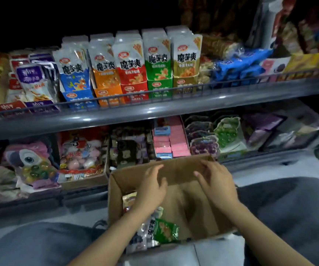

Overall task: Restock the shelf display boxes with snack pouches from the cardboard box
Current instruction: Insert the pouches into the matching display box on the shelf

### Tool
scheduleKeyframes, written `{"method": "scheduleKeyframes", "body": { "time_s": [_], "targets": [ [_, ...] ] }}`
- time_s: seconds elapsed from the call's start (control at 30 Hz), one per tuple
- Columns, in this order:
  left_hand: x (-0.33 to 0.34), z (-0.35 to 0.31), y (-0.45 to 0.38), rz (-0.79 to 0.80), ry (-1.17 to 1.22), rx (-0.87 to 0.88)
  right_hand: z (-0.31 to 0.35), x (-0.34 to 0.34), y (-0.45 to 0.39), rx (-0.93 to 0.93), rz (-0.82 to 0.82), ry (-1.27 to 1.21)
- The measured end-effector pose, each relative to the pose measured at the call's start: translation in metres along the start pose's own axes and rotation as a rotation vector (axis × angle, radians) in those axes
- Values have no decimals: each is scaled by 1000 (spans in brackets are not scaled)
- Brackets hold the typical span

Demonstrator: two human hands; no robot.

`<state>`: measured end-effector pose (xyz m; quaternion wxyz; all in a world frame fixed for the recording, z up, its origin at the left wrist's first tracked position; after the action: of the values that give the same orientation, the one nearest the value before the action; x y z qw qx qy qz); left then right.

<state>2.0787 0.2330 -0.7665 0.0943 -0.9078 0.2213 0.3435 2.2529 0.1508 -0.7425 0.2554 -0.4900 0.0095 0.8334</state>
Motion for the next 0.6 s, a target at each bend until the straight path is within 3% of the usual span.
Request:
{"method": "scheduleKeyframes", "body": {
  "time_s": [0.2, 0.3, 0.4, 0.6],
  "targets": [
    [76, 68, 22, 320, -233, -135, -58, 21, 43, 75, 82, 286],
    [99, 106, 32, 473, -365, -232, -78, 34, 52, 160, 147, 291],
    [103, 135, 34, 503, -491, -332, -86, 42, 59, 233, 208, 224],
    [90, 173, 30, 495, -488, -611, -89, 47, 61, 257, 200, 235]
  ]
}}
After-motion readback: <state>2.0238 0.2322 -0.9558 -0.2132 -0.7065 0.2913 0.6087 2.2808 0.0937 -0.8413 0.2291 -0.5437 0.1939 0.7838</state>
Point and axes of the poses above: each hand's wrist, its own y-axis away from the middle knuckle, its own x-axis out of the palm, z = x × y, the point moved 7 cm from there along -y, towards the middle knuckle, and after that the axes turned 1 degree about x, right-handed, at the moved point
